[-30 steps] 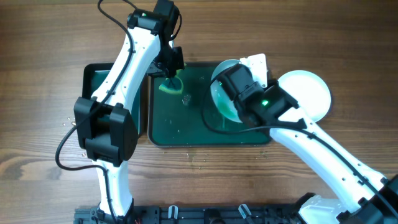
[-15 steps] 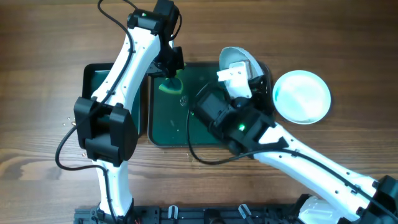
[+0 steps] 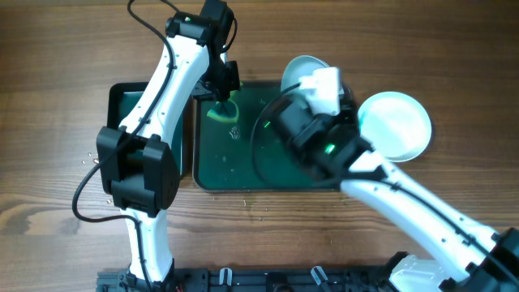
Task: Clean dirty plates on tray and stack at the side
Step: 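Set the plate back down on the green tray with the right gripper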
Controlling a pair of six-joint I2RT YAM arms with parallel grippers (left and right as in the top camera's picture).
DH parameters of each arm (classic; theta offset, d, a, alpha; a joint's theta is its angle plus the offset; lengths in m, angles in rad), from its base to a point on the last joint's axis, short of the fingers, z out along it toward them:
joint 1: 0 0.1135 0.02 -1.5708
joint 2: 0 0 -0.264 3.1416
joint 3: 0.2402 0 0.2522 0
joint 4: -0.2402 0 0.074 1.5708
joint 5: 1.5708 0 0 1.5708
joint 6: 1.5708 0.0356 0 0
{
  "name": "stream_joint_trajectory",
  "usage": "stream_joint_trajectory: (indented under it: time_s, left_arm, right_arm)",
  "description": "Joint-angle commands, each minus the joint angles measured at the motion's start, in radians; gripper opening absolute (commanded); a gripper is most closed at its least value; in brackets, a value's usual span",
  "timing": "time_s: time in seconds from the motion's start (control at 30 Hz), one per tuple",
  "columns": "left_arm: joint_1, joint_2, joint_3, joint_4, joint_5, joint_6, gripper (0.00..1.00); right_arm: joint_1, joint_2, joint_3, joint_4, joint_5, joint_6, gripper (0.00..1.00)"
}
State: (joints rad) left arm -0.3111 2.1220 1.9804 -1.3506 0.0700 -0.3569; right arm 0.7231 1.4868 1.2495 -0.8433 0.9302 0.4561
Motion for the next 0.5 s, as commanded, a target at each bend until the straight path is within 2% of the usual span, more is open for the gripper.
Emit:
stream_joint_trajectory:
  time_s: [0.0,0.17,0.47]
  left_arm:
    - [-0.001,-0.026,0.02,0.0,0.012,0.012,0.04]
    - [-0.001,-0.026,0.02,0.0,0.012,0.012,0.04]
    - [-0.001,-0.026,0.02,0.003,0.012,0.012,0.04]
  right_arm:
    - [-0.145,0.033,-0.001,0.006,-0.499,0.149,0.04]
    - [-0.271,0.163,-0.001,0.033,-0.807,0.249,0.04]
    - [-0.289,0.385,-0.001,0.113,-1.045,0.279,0.04]
